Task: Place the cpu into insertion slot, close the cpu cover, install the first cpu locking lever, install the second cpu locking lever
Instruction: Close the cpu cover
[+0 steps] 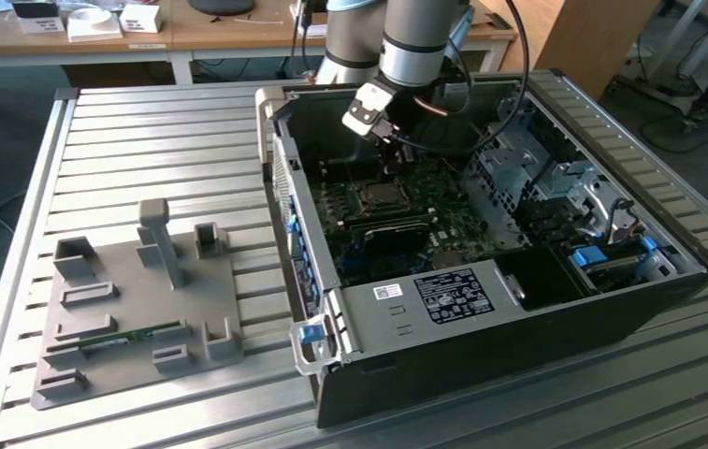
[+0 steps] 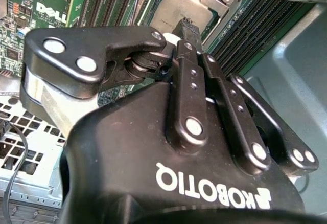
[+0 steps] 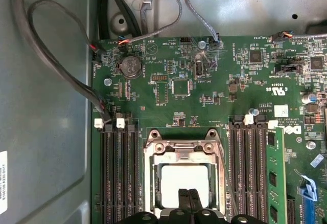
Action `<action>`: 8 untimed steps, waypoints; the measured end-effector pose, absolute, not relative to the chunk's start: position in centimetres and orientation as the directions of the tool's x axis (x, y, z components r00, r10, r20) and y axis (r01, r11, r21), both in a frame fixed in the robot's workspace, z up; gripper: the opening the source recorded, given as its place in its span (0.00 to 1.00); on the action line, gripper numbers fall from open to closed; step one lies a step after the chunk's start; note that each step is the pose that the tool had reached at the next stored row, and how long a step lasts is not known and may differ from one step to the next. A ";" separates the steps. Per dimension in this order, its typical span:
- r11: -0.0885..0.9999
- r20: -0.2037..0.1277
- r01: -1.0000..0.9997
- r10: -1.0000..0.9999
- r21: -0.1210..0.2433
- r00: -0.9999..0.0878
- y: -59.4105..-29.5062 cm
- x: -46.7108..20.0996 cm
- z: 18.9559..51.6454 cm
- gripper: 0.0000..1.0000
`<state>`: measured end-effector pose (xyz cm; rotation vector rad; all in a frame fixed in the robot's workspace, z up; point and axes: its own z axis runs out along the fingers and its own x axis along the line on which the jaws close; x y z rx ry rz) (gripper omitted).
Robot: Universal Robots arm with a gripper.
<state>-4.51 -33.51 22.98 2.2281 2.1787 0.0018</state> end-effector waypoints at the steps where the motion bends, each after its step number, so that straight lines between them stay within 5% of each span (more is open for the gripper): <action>1: -0.022 -0.017 1.000 1.000 0.019 0.023 -33.5 -4.5 23.0 0.11; 8: -0.022 -0.017 1.000 1.000 0.019 0.022 -33.5 -4.5 22.8 0.11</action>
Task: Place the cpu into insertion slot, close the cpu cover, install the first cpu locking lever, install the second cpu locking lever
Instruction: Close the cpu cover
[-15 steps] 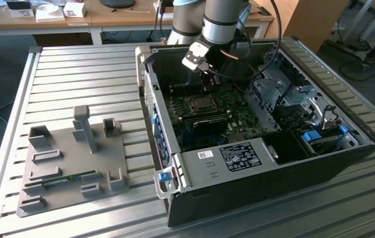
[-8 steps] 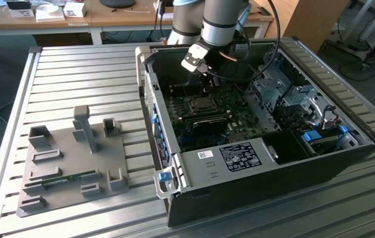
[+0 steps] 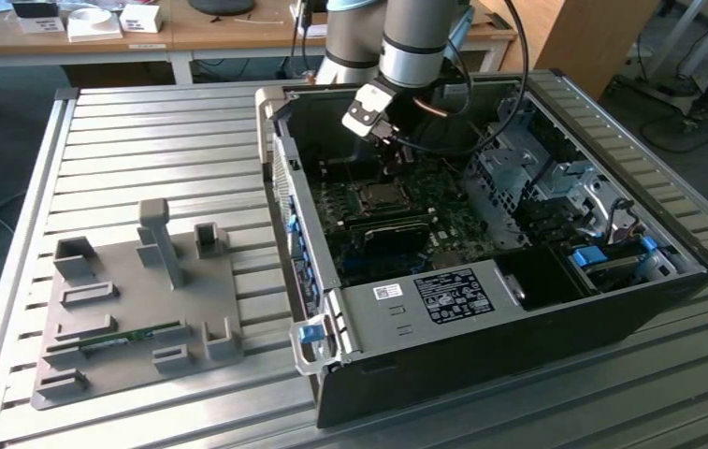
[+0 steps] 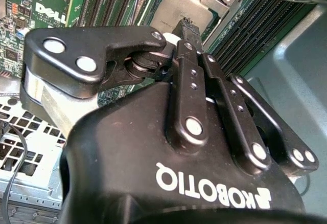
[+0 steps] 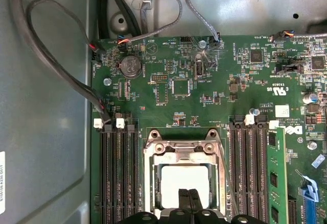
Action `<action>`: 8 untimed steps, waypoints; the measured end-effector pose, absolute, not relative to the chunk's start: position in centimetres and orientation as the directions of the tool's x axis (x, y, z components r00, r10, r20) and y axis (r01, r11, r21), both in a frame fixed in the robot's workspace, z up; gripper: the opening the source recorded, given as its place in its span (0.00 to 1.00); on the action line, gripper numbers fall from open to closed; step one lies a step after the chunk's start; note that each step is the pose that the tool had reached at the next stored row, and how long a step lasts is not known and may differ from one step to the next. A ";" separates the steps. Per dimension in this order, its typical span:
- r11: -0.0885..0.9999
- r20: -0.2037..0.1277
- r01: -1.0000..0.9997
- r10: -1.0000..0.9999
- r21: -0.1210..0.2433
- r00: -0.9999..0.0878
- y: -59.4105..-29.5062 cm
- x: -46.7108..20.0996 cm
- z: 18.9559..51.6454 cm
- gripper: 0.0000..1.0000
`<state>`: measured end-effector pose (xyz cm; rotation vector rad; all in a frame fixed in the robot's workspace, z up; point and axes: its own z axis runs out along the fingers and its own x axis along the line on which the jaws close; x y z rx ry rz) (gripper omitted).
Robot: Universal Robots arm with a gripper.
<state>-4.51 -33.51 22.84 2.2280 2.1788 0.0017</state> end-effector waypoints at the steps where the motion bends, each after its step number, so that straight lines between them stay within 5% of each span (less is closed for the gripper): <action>1: -0.022 -0.017 1.000 1.000 0.019 0.022 -33.5 -4.5 22.8 0.11; 8: -0.022 -0.017 1.000 1.000 0.019 0.023 -33.6 -4.5 22.7 0.11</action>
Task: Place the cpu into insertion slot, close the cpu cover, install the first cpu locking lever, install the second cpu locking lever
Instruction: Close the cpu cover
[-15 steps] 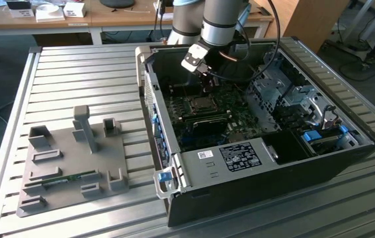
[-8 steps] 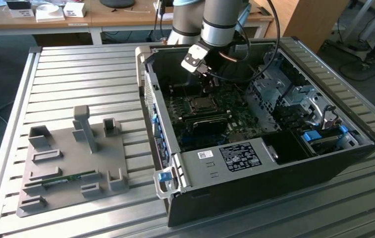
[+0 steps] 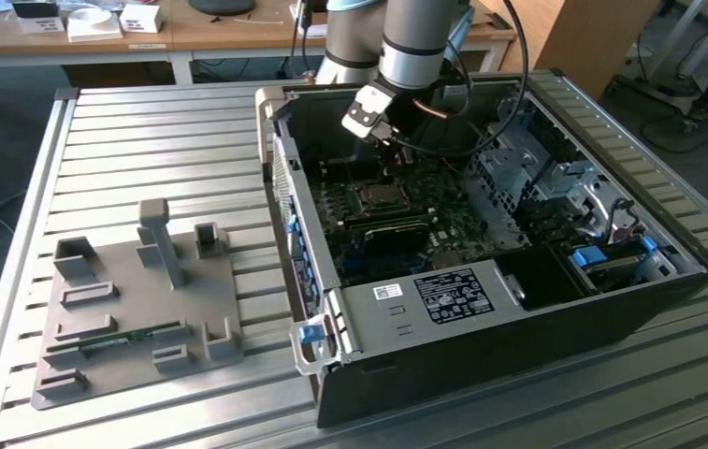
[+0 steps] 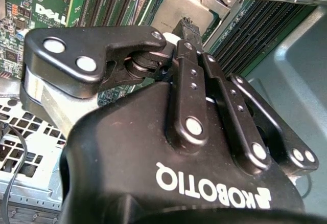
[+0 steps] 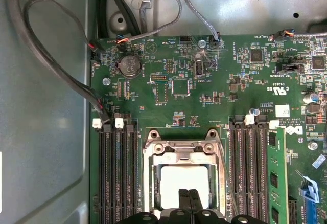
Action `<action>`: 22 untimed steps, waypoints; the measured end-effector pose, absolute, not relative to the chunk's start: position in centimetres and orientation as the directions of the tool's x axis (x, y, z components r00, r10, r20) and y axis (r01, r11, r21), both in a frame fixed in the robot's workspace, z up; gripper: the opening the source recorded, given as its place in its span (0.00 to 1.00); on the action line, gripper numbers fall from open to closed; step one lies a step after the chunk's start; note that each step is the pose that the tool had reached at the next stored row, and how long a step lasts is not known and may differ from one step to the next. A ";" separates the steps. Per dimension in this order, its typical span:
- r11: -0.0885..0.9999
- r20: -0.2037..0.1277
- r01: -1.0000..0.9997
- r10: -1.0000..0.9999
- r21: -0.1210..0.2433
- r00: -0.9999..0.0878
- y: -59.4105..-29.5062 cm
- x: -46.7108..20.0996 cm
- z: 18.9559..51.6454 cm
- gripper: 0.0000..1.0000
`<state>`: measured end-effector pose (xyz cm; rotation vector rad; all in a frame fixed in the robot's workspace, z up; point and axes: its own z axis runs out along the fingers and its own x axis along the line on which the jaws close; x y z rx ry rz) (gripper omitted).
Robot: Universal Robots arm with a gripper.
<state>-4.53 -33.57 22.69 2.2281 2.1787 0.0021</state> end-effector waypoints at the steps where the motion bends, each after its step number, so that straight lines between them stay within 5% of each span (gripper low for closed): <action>1: -0.022 -0.017 1.000 1.000 0.019 0.023 -33.6 -4.5 22.7 0.11; 22: 0.079 -0.017 0.997 0.997 0.019 -0.079 -33.6 -4.5 22.7 0.11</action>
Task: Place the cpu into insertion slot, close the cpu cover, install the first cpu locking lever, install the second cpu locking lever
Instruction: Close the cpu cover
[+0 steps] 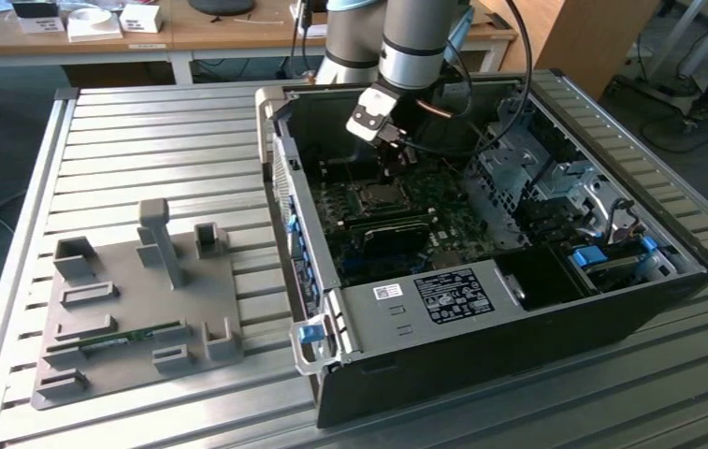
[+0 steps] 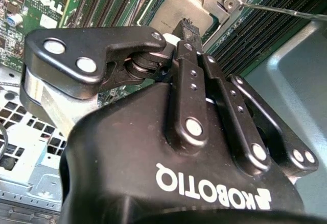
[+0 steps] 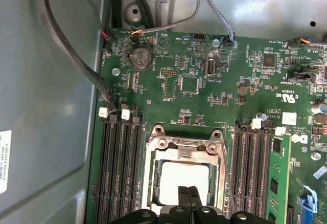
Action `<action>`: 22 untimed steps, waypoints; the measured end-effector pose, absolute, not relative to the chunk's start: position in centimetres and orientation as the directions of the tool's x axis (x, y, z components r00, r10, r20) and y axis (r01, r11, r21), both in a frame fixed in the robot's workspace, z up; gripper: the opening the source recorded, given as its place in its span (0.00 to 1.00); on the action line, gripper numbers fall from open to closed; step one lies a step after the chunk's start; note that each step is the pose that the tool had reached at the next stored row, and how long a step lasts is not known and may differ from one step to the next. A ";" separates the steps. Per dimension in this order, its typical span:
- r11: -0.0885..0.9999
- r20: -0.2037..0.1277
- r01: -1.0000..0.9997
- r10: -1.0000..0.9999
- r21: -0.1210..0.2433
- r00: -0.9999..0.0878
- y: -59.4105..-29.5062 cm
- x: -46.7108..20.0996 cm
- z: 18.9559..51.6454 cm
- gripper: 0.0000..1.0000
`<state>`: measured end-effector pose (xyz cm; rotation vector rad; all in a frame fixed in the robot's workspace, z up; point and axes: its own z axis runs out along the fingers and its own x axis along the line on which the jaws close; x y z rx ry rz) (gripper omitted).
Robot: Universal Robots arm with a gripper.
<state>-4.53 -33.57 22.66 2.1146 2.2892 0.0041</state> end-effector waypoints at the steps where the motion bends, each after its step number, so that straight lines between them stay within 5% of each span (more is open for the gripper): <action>1: 0.080 -0.017 0.997 0.997 0.019 -0.080 -33.6 -4.5 22.7 0.11; 22: 0.435 -0.017 0.900 0.900 0.019 -0.435 -33.6 -4.5 22.5 0.11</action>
